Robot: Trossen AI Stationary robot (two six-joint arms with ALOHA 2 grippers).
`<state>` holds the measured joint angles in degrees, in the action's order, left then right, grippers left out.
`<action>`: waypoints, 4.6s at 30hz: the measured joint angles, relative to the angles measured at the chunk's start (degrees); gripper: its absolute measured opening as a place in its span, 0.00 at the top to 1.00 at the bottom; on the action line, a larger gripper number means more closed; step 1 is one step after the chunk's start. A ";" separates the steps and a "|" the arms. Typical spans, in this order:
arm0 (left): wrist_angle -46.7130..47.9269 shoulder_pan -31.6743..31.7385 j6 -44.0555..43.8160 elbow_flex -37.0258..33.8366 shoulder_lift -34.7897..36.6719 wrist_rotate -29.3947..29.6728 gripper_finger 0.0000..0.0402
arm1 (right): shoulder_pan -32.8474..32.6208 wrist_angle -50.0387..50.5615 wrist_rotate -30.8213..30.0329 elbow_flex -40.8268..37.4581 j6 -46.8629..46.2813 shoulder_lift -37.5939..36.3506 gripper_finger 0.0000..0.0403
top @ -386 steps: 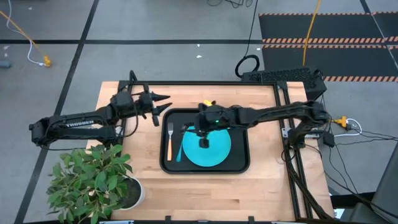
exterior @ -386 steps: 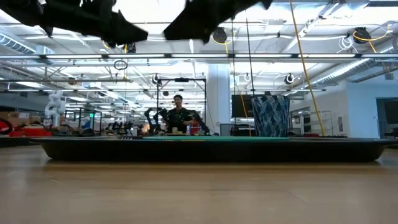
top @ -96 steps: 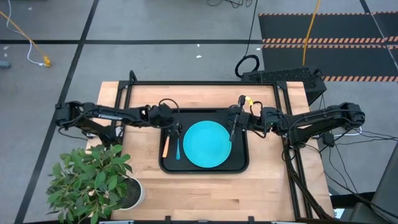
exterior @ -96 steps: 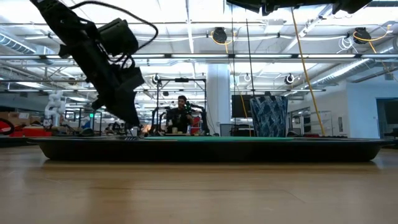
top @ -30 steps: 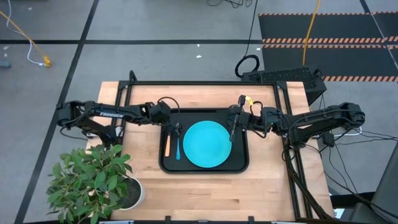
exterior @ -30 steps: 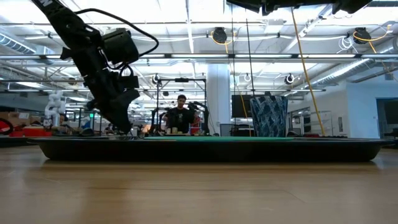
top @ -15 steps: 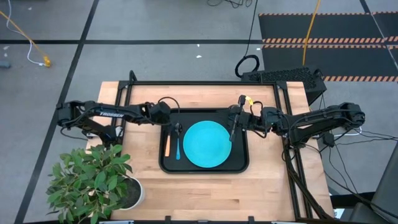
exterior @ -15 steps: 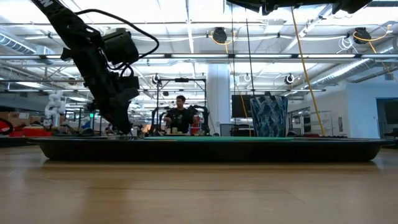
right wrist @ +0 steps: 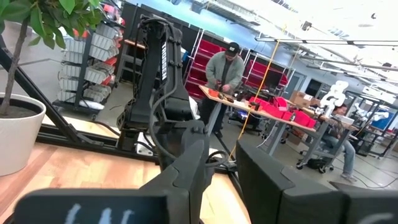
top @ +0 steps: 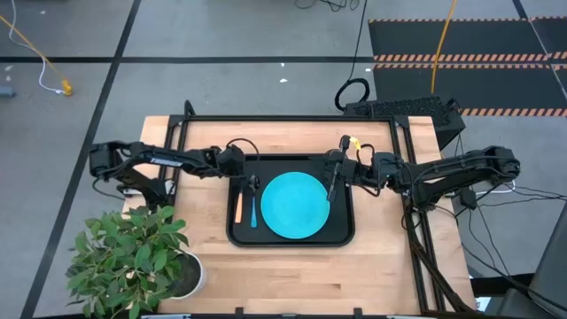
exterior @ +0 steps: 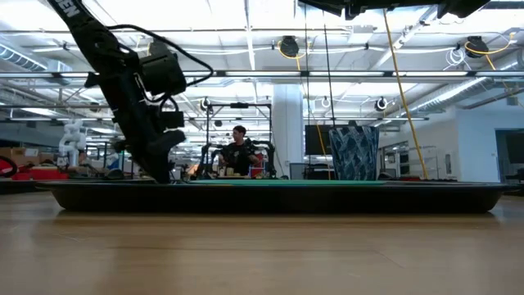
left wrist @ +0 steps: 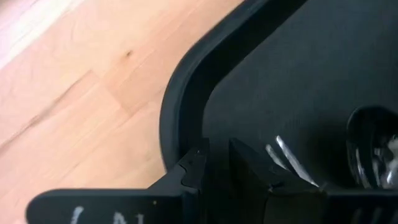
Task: Pick and place plate/cup/fork/spoon on tray
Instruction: Adjust the orange fork on the black serving tray, then adjust the blue plate on the black serving tray
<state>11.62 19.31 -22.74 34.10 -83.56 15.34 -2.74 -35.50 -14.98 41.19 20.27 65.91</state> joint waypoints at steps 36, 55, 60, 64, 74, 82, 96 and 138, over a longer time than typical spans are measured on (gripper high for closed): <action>-1.54 -1.72 2.12 0.00 -0.43 -0.15 0.84 | 0.01 0.26 -0.17 0.00 -0.02 0.00 0.79; -2.10 -6.05 13.13 5.93 7.19 -3.36 0.84 | 0.00 1.61 -20.89 0.00 0.43 -0.02 0.79; 1.94 -11.72 16.07 5.86 6.59 -5.79 0.84 | -0.15 2.05 -33.36 0.00 1.53 -0.02 0.79; -1.19 -16.08 17.09 5.84 7.55 -3.69 0.84 | -1.13 1.92 -34.42 0.00 2.83 -0.02 0.79; -18.45 -18.35 24.30 5.61 15.06 -1.20 0.84 | -1.44 11.50 -29.14 0.02 -5.78 -4.60 0.79; -39.24 -13.80 24.02 -5.64 23.11 -12.85 0.84 | -1.57 22.57 -1.20 0.02 -14.91 -11.83 0.79; -43.47 -7.82 21.70 -18.33 34.85 -19.95 0.84 | -1.95 26.79 3.06 -8.29 -19.08 -19.77 0.79; -36.71 0.48 19.70 -23.25 43.20 -30.54 0.84 | -1.75 28.65 2.89 -33.33 -22.60 -58.59 0.79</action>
<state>-25.08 19.79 -3.04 10.85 -40.36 -15.20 -4.49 -6.85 -12.10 7.86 -2.33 7.32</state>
